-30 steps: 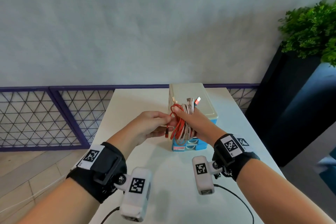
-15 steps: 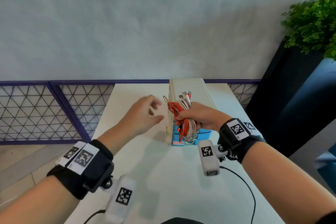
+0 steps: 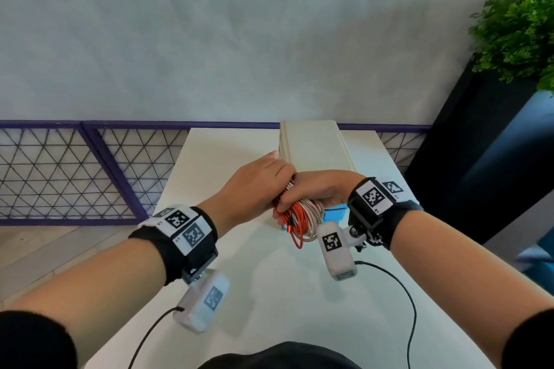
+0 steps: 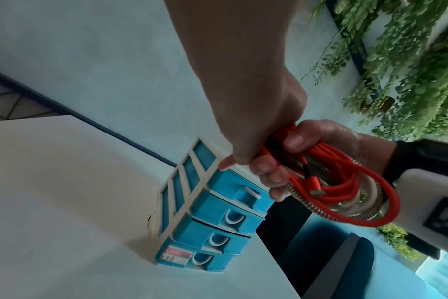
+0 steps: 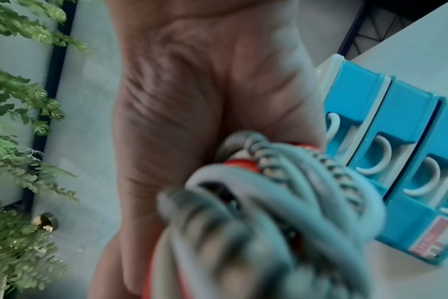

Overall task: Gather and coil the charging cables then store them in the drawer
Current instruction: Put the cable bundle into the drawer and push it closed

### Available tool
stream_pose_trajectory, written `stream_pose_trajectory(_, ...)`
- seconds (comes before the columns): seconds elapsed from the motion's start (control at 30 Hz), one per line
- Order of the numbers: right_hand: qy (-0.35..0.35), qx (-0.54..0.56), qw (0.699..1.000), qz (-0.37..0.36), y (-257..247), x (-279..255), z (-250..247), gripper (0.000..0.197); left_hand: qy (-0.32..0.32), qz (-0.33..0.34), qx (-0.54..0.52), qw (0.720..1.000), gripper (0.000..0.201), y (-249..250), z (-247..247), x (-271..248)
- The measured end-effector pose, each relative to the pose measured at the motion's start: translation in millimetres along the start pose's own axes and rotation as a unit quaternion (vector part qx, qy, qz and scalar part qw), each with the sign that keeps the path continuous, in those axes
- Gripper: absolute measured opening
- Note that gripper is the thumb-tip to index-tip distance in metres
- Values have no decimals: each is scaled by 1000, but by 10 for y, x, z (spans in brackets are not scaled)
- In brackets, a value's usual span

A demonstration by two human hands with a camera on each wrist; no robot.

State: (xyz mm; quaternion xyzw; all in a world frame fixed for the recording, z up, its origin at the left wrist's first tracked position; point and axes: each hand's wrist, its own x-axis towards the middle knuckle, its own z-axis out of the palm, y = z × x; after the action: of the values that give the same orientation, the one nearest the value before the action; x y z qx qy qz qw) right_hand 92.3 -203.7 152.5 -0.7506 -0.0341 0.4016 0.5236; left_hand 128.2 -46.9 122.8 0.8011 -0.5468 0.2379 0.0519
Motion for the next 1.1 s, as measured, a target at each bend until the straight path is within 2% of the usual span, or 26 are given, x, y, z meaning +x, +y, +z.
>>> stream_pose_trajectory(0.1, 11, -31, 999, 23, 15, -10, 12, 12, -15, -17, -9, 1000, 23, 54, 35, -13)
stream_pose_trajectory(0.17, 96, -139, 985, 31, -11, -65, 17, 28, -40, -36, -3, 999, 22, 66, 64, -21)
stream_pose_trajectory(0.23, 215, -265, 939, 44, -42, -128, 76, 50, -81, -81, 10, 993, 21, 77, 88, -25)
stream_pose_trajectory(0.3, 304, -328, 894, 27, -2, -136, 213, 77, -134, -143, 26, 980, 26, 78, 96, -11)
stream_pose_trajectory(0.33, 335, -373, 865, 12, 64, -104, 314, 90, -147, -168, 22, 974, 28, 69, 99, -11)
stream_pose_trajectory(0.4, 380, -484, 788, 3, 248, 1, 513, 108, -156, -201, -19, 967, 28, 57, 106, -17)
stream_pose_trajectory(0.47, 415, -559, 718, 28, 425, 76, 605, 113, -166, -220, -90, 957, 30, 94, 88, -25)
stream_pose_trajectory(0.53, 448, -586, 675, 31, 551, 91, 574, 97, -196, -233, -158, 939, 34, 179, 47, -46)
stream_pose_trajectory(0.57, 456, -587, 668, 24, 586, 73, 554, 80, -210, -234, -179, 932, 32, 237, 32, -56)
stream_pose_trajectory(0.6, 452, -582, 676, 12, 609, 50, 535, 62, -219, -232, -188, 929, 30, 301, 26, -65)
stream_pose_trajectory(0.67, 420, -554, 719, 8, 646, -10, 519, 34, -228, -233, -187, 927, 30, 397, 73, -92)
stream_pose_trajectory(0.7, 406, -550, 730, 8, 685, -30, 512, 28, -238, -236, -187, 924, 32, 429, 112, -92)
stream_pose_trajectory(0.8, 387, -548, 742, -11, 827, -105, 441, 25, -289, -230, -216, 904, 37, 490, 193, -26)
stream_pose_trajectory(0.87, 384, -540, 749, -3, 887, -155, 349, 27, -288, -231, -269, 890, 48, 463, 183, 67)
stream_pose_trajectory(0.93, 391, -534, 750, 9, 941, -222, 238, 31, -229, -256, -349, 872, 52, 375, 149, 187)
stream_pose_trajectory(0.97, 398, -528, 750, 10, 965, -262, 187, 34, -188, -266, -378, 867, 47, 315, 143, 253)
stream_pose_trajectory(1.03, 412, -509, 756, 11, 969, -337, 97, 41, -110, -271, -369, 882, 32, 172, 157, 385)
stream_pose_trajectory(1.1, 415, -491, 766, 21, 936, -390, 27, 47, -86, -274, -319, 903, 16, 58, 214, 476)
